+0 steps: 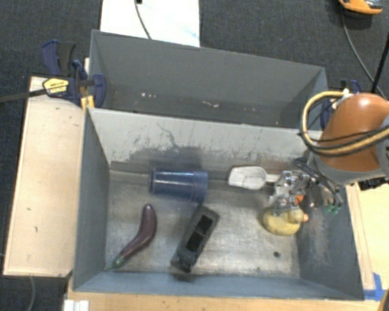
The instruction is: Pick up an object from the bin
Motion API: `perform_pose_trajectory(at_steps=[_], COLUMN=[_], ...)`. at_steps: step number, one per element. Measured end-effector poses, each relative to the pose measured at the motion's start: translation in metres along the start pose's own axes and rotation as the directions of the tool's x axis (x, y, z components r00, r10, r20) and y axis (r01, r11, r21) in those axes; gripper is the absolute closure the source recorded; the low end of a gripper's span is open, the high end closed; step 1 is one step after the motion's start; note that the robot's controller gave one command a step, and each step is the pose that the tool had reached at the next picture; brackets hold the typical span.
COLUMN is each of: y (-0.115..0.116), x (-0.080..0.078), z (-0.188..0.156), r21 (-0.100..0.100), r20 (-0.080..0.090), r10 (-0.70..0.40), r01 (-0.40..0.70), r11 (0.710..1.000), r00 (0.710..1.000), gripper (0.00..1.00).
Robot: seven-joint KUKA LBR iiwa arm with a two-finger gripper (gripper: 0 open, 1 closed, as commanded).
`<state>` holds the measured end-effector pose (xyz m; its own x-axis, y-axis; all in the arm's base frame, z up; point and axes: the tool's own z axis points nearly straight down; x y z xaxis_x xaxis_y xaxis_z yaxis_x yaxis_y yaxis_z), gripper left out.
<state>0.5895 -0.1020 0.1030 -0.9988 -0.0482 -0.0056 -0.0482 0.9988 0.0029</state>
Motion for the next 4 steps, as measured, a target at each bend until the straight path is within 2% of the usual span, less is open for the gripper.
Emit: perform_pose_trajectory(at_steps=[1, 2, 3, 4], y=[0.035, 0.035, 0.012, -0.028], x=[-0.002, -0.002, 0.0, 0.034], z=[-0.104, -0.104, -0.078, -0.014], r21=[0.003, 0.002, 0.004, 0.004], r20=[0.0, -0.002, 0.006, -0.002], r10=[-0.126, -0.125, -0.211, -0.349], r01=[0.126, 0.125, 0.211, 0.349], r11=[0.992, 0.992, 0.977, 0.937], r00=[0.992, 0.992, 0.977, 0.937], gripper=[0.0, 0.0, 0.0, 0.0])
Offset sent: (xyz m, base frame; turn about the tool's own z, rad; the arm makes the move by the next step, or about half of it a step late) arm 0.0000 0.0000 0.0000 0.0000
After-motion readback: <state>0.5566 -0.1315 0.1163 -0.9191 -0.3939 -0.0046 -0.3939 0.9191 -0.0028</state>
